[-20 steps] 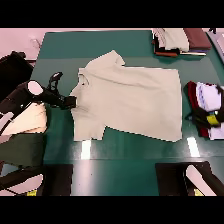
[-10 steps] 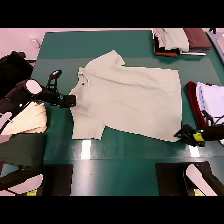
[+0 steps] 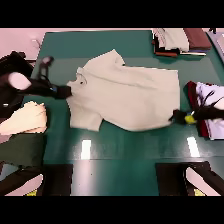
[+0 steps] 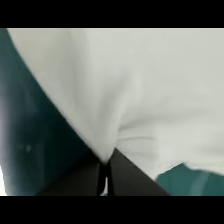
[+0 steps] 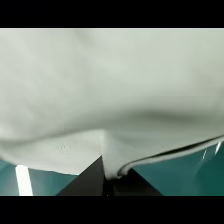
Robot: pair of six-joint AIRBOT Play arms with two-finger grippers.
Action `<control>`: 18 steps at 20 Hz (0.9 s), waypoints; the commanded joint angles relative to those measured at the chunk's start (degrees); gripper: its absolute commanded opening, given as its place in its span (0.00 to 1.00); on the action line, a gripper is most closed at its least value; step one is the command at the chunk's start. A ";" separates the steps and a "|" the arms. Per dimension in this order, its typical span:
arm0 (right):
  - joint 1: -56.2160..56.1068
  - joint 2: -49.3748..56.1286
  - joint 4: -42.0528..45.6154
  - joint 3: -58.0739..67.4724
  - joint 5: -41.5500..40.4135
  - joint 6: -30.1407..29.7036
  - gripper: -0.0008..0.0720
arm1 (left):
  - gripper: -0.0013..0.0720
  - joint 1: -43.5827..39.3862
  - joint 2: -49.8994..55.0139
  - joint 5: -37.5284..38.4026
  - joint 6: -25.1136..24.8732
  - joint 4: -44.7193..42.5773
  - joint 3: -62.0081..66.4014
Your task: Fold the shirts.
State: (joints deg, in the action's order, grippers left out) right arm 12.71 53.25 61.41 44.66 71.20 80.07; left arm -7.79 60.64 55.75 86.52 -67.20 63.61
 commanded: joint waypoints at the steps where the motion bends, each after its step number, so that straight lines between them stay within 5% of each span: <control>1: -2.64 -7.06 0.59 18.53 -0.94 0.00 0.04 | 0.06 -0.02 -8.94 -1.16 0.02 -2.43 11.37; 7: -2.51 -11.52 7.45 52.00 -0.81 0.44 0.04 | 0.06 -0.02 -18.14 -4.57 0.48 -4.42 38.56; 12: -2.51 -5.73 12.15 72.70 11.32 4.00 0.04 | 0.06 -0.02 -17.97 -5.09 0.50 -4.42 51.54; 18: -2.51 5.07 12.22 70.49 17.49 5.57 0.03 | 0.06 -0.02 -8.55 9.09 5.31 -10.45 44.15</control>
State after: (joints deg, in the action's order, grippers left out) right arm 10.20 53.84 73.03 116.97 85.43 84.88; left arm -7.81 47.51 57.65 88.97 -74.52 110.61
